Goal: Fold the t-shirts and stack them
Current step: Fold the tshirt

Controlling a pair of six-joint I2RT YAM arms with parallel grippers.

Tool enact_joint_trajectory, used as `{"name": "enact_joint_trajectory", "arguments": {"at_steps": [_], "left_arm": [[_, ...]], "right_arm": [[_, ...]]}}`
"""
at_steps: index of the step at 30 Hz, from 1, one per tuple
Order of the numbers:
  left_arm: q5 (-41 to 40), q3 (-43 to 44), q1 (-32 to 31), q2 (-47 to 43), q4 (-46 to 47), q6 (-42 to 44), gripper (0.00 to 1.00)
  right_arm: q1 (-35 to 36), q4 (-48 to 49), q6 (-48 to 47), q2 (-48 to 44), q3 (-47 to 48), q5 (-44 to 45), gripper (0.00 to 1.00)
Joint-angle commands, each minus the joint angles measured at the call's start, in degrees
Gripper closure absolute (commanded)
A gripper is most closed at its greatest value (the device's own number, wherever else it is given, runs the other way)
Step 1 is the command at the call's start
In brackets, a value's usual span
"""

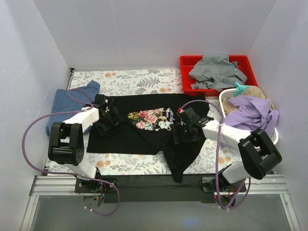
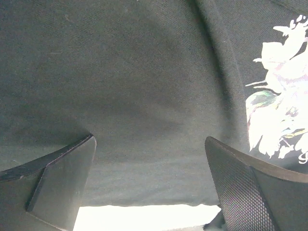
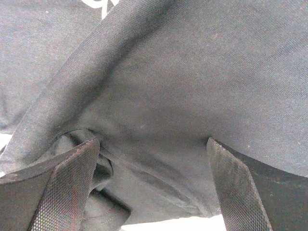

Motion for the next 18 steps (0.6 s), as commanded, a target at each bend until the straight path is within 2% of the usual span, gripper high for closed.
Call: {"name": "enact_joint_trajectory", "arguments": {"at_steps": [1, 6, 9, 15, 18], "left_arm": [[-2.95, -2.73, -0.2, 1.16, 0.08, -0.22, 0.03], [-6.82, -3.62, -0.2, 0.63, -2.55, -0.14, 0.03], [-10.6, -3.53, -0.29, 0.37, -6.15, -0.75, 0.04], [-15.08, 0.41, -0.37, 1.24, -12.39, -0.76, 0.04], [-16.4, 2.26, -0.37, 1.51, -14.33, 0.73, 0.04]], "right_arm": [[0.61, 0.02, 2.79, 0.46, -4.45, -1.44, 0.02], [0.61, -5.07, 7.18, -2.27, -6.39, 2.77, 0.02], [0.61, -10.77, 11.22, -4.9, -6.91, 10.66, 0.02], [0.61, -22.98, 17.73, -9.21, -5.6, 20.69, 0.02], [0.61, -24.76, 17.82, -10.18, -5.07, 22.64, 0.02]]}}
